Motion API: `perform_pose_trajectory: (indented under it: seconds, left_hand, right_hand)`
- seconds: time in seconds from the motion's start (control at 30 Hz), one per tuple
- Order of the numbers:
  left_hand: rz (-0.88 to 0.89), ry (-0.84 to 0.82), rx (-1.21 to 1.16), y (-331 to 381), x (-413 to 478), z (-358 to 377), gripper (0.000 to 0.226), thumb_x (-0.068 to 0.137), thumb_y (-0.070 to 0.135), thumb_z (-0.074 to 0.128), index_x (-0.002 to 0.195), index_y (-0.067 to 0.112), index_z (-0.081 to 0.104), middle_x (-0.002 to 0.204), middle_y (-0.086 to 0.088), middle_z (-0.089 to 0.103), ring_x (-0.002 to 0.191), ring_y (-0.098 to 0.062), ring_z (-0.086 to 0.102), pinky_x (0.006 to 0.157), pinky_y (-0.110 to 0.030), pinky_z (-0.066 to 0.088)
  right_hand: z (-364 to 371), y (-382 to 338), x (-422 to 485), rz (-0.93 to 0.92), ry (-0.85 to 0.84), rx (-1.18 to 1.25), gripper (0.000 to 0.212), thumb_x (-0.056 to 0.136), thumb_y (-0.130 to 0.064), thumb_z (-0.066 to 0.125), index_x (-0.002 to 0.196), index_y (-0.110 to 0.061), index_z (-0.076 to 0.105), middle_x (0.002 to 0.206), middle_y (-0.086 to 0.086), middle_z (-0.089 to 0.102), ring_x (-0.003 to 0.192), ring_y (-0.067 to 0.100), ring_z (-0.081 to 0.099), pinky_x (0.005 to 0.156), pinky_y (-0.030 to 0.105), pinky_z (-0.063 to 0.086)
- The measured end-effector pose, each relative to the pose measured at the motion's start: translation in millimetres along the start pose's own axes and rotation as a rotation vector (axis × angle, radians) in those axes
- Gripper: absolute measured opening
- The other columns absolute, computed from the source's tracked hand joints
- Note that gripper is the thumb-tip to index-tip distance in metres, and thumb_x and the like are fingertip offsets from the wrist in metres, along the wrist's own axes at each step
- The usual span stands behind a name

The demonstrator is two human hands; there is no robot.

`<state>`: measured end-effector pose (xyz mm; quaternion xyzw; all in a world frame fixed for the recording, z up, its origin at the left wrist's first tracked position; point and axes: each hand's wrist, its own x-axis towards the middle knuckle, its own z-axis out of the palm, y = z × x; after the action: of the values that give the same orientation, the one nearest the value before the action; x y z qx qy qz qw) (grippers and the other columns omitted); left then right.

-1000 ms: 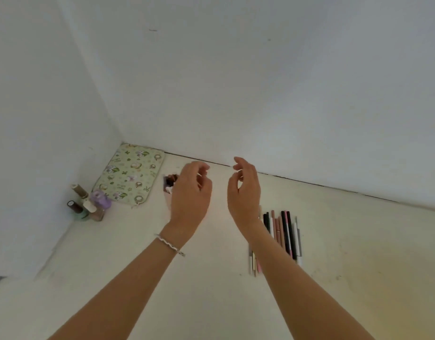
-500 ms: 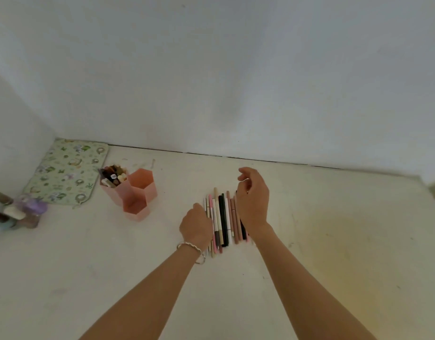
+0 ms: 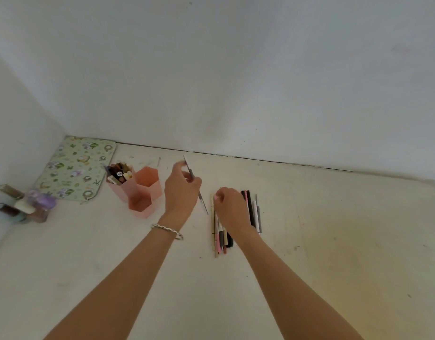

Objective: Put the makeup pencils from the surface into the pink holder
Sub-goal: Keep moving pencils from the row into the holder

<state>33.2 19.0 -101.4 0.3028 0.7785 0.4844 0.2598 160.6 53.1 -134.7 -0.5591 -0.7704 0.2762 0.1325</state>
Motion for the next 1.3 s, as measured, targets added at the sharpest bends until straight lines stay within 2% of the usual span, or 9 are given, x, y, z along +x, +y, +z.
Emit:
perform_pose_trajectory:
  seconds: [0.07, 0.13, 0.27, 0.4, 0.53, 0.83, 0.97, 1.13, 1.3]
  left_hand:
    - [0.077, -0.002, -0.078, 10, 6, -11, 0.078, 0.086, 0.006, 0.065, 0.152, 0.026, 0.028, 0.084, 0.007, 0.059, 0.069, -0.009, 0.064, 0.050, -0.012, 0.047]
    - [0.138, -0.017, -0.087, 15, 10, -19, 0.086, 0.086, 0.006, 0.065, 0.155, 0.034, 0.020, 0.081, 0.006, 0.059, 0.065, -0.007, 0.062, 0.050, -0.011, 0.048]
    - [0.181, -0.026, -0.050, 15, 12, -26, 0.073, 0.087, 0.005, 0.063, 0.147, 0.035, 0.033, 0.079, 0.008, 0.061, 0.062, 0.003, 0.061, 0.047, -0.009, 0.046]
    - [0.190, -0.007, -0.053, 11, 13, -31, 0.068, 0.087, 0.005, 0.060, 0.142, 0.036, 0.035, 0.077, 0.010, 0.059, 0.059, 0.004, 0.061, 0.045, -0.011, 0.046]
    - [0.234, 0.012, -0.039, 9, 16, -35, 0.067, 0.088, 0.004, 0.059, 0.145, 0.031, 0.036, 0.076, 0.010, 0.058, 0.059, 0.007, 0.060, 0.047, -0.007, 0.044]
    - [0.240, -0.043, -0.043, 8, 11, -29, 0.066, 0.089, 0.005, 0.061, 0.142, 0.036, 0.035, 0.082, 0.008, 0.061, 0.066, 0.004, 0.062, 0.049, -0.009, 0.048]
    - [0.264, -0.025, -0.045, 10, 9, -33, 0.058, 0.090, 0.009, 0.060, 0.139, 0.033, 0.039, 0.081, 0.011, 0.059, 0.067, -0.005, 0.063, 0.053, -0.009, 0.047]
    - [0.409, 0.182, -0.055, 27, 21, -75, 0.044, 0.094, 0.017, 0.059, 0.134, 0.029, 0.045, 0.085, 0.013, 0.061, 0.069, -0.004, 0.067, 0.062, -0.016, 0.053]
    - [0.493, 0.520, -0.020, 28, 49, -157, 0.039, 0.092, 0.024, 0.057, 0.126, 0.037, 0.044, 0.090, 0.014, 0.062, 0.069, -0.002, 0.068, 0.060, -0.009, 0.051]
  right_hand:
    - [15, -5, -3, 0.012, -0.103, -0.173, 0.018, 0.094, -0.006, 0.045, 0.091, -0.004, 0.063, 0.089, 0.008, 0.066, 0.082, 0.023, 0.064, 0.071, 0.032, 0.055]
    - [28, -7, -6, 0.001, -0.144, -0.309, 0.017, 0.098, -0.008, 0.045, 0.099, -0.006, 0.062, 0.098, 0.007, 0.067, 0.088, 0.021, 0.065, 0.073, 0.030, 0.055]
    - [44, -12, -9, -0.027, -0.169, -0.432, 0.013, 0.096, -0.002, 0.052, 0.107, -0.007, 0.058, 0.115, 0.009, 0.065, 0.097, 0.020, 0.064, 0.078, 0.029, 0.055]
    - [53, -18, -7, -0.001, -0.098, -0.427, 0.027, 0.094, 0.001, 0.053, 0.120, -0.004, 0.050, 0.129, 0.016, 0.052, 0.104, 0.022, 0.058, 0.078, 0.028, 0.051]
    - [52, -15, -4, 0.049, -0.043, -0.456, 0.038, 0.093, -0.004, 0.056, 0.129, -0.004, 0.044, 0.127, 0.015, 0.051, 0.104, 0.023, 0.057, 0.081, 0.028, 0.050]
    - [54, -17, 3, 0.088, -0.081, -0.445, 0.030, 0.093, -0.001, 0.056, 0.122, -0.005, 0.048, 0.113, 0.011, 0.061, 0.100, 0.021, 0.062, 0.078, 0.028, 0.053]
    - [55, -20, 3, 0.044, -0.054, -0.327, 0.054, 0.093, -0.001, 0.052, 0.142, -0.006, 0.030, 0.107, 0.011, 0.060, 0.093, 0.022, 0.062, 0.070, 0.028, 0.053]
    - [18, -55, 16, -0.014, 0.158, 0.121, 0.074, 0.092, -0.004, 0.046, 0.154, -0.025, 0.012, 0.095, 0.004, 0.053, 0.064, 0.022, 0.058, 0.055, 0.040, 0.054]
    - [-18, -99, 33, -0.185, 0.323, 0.504, 0.077, 0.093, -0.009, 0.049, 0.151, -0.041, 0.008, 0.088, -0.008, 0.049, 0.060, 0.004, 0.051, 0.054, 0.022, 0.049]
